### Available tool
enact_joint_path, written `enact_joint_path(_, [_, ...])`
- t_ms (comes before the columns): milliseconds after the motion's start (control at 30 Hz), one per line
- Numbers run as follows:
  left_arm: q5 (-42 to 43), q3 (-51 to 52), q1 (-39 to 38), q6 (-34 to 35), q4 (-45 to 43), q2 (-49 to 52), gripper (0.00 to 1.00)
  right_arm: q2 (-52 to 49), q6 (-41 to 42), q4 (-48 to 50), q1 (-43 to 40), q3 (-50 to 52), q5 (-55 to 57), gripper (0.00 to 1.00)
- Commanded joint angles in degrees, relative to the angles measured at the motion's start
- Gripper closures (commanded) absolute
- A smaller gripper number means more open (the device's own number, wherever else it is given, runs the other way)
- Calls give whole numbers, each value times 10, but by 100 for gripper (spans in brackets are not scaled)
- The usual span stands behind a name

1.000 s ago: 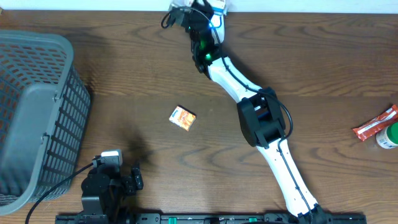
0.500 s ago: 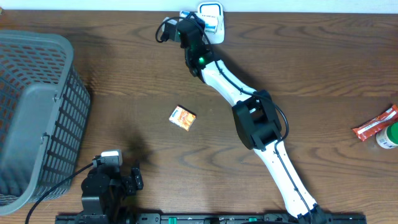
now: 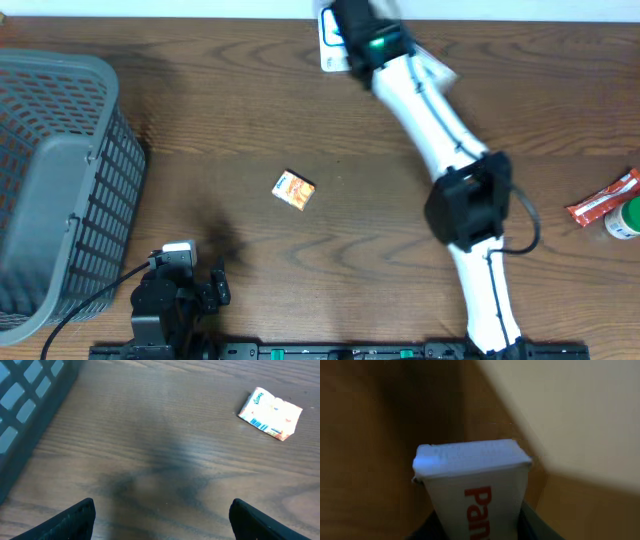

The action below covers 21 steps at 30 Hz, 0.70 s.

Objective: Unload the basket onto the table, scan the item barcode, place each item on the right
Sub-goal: 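Carry the toothpaste box to the right table edge and release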

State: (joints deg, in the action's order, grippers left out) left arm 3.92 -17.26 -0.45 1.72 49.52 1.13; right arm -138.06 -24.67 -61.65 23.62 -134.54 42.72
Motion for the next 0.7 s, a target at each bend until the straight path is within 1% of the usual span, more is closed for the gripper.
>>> enact_joint_path(0, [-5, 2, -2, 5, 2, -2, 14, -12, 197, -105, -112, 28, -54, 81])
enact_joint_path(67, [-5, 2, -2, 5, 2, -2, 14, -12, 227, -137, -156, 41, -79, 81])
enact_joint_path(133, [-5, 2, -2, 5, 2, -2, 14, -12, 265, -165, -220, 61, -103, 81])
enact_joint_path(267, [-5, 2, -2, 5, 2, -2, 14, -12, 301, -176, -325, 105, -150, 72])
enact_joint_path(300, [-5, 2, -2, 5, 2, -2, 14, -12, 304, -175, -344, 113, -161, 69])
enact_joint_path(333, [-5, 2, -2, 5, 2, -2, 14, -12, 304, -173, -377, 127, -177, 30])
enact_joint_path(367, [-5, 2, -2, 5, 2, -2, 14, -12, 304, -172, -396, 132, -184, 8])
enact_joint_path(400, [-5, 2, -2, 5, 2, -2, 14, -12, 304, -174, -412, 133, -191, 1])
enact_joint_path(533, [-5, 2, -2, 5, 2, -2, 14, -10, 304, -200, -460, 121, -203, 1])
enact_joint_path(600, [-5, 2, -2, 5, 2, -2, 14, 1, 319, -210, -472, 98, -255, 1])
enact_joint_path(633, [-5, 2, -2, 5, 2, -2, 14, 15, 319, -212, -471, 81, -314, 1])
enact_joint_path(667, [-5, 2, -2, 5, 2, -2, 14, 20, 319, -212, -469, 76, -329, 1])
